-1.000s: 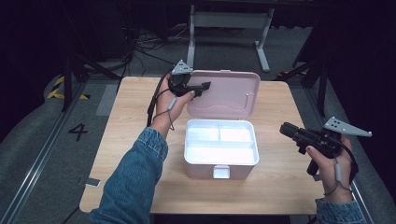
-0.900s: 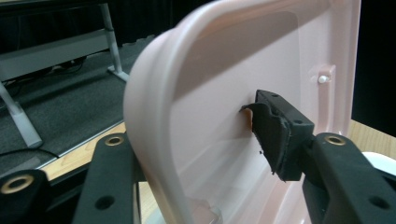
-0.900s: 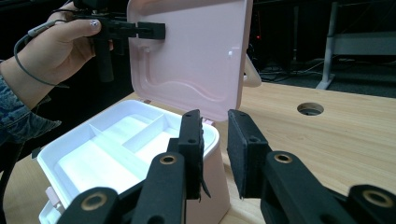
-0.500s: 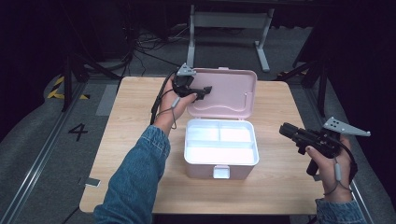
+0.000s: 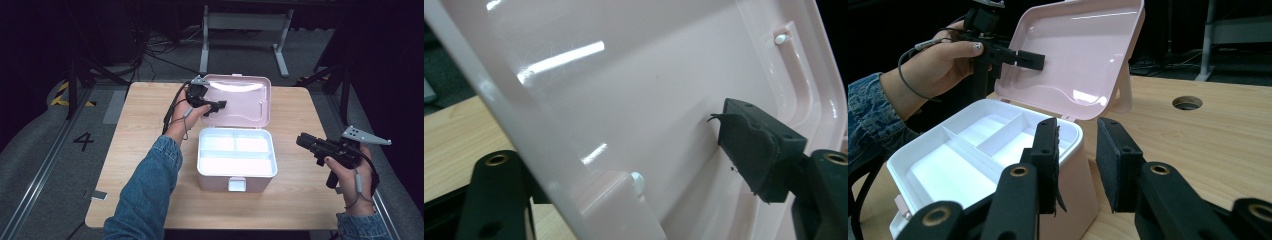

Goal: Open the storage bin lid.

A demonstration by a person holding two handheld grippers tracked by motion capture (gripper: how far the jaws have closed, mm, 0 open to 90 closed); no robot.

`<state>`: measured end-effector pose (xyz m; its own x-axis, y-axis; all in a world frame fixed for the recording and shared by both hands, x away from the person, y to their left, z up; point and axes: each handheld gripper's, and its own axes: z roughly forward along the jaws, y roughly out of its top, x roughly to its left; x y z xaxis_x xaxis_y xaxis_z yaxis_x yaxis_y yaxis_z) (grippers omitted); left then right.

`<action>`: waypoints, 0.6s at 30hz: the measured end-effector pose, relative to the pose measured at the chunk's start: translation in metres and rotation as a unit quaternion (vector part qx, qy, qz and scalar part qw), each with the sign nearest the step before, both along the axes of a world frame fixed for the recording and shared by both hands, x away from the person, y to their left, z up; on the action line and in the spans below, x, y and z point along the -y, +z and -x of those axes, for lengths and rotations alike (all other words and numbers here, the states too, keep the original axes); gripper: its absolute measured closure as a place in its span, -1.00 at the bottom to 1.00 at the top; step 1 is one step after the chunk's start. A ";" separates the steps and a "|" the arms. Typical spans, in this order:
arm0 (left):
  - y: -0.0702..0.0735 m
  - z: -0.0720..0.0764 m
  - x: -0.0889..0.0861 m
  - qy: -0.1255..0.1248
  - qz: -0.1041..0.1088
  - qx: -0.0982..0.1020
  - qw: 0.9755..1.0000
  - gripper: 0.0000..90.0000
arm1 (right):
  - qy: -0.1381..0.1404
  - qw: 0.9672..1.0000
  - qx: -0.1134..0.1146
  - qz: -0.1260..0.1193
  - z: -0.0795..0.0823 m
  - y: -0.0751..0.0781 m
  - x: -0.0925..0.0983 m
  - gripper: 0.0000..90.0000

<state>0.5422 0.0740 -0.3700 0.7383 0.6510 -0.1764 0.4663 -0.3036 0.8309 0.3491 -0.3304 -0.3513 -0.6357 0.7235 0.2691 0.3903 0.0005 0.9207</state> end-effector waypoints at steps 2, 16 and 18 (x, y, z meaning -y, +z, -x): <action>-0.003 -0.001 0.000 0.004 -0.001 -0.006 1.000 -0.49 | 0.000 1.000 0.000 0.000 -0.001 -0.001 0.000 0.58; -0.024 -0.008 -0.003 0.027 -0.020 -0.075 0.997 -0.65 | 0.002 1.000 -0.004 -0.003 -0.002 -0.003 0.000 0.54; -0.025 -0.009 -0.003 0.031 -0.023 -0.085 0.996 -0.65 | 0.004 1.000 -0.006 -0.003 -0.002 -0.003 0.000 0.53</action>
